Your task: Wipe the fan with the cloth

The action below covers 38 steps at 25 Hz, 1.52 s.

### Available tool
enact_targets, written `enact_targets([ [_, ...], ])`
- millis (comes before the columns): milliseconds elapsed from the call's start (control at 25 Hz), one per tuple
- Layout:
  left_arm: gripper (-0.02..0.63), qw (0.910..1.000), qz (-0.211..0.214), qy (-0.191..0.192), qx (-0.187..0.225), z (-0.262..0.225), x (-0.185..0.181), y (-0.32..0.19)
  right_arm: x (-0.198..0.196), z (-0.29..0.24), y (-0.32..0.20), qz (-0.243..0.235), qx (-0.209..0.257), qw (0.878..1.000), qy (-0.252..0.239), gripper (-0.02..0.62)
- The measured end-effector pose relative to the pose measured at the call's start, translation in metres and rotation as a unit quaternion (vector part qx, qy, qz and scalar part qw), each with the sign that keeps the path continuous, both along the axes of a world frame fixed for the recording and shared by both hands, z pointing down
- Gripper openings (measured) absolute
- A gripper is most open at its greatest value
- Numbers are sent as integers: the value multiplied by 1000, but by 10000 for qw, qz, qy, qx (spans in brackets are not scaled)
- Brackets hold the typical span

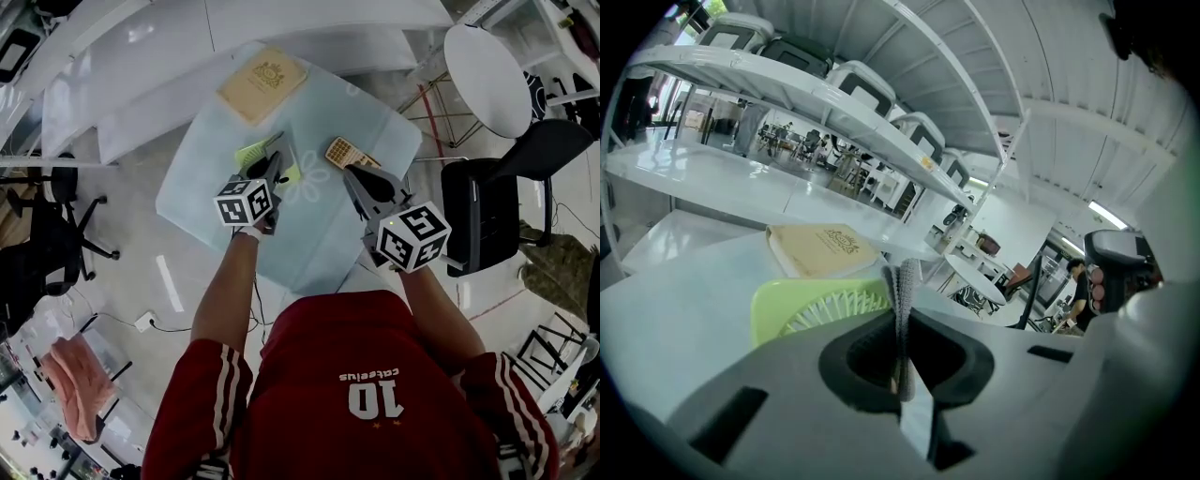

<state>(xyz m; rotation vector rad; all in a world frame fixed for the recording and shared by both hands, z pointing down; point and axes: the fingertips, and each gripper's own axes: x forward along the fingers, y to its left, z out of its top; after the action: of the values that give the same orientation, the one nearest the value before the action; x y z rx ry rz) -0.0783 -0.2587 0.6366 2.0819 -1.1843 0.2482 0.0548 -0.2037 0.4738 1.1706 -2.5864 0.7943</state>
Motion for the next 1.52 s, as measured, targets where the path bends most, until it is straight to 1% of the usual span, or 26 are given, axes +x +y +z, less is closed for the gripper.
enact_targets([
  [400,20,9999,-153,-19,-9,1,-15,6,-4,-4,7,-45,24,10000,55,3],
  [1040,20,9990,-414,-167,48,-3,-55,13,-21,-12,19,-160,85,9998,74,3],
  [1520,20,9983,-538,-216,93,-5,-77,19,-27,-18,31,-131,140,9997,132,5],
])
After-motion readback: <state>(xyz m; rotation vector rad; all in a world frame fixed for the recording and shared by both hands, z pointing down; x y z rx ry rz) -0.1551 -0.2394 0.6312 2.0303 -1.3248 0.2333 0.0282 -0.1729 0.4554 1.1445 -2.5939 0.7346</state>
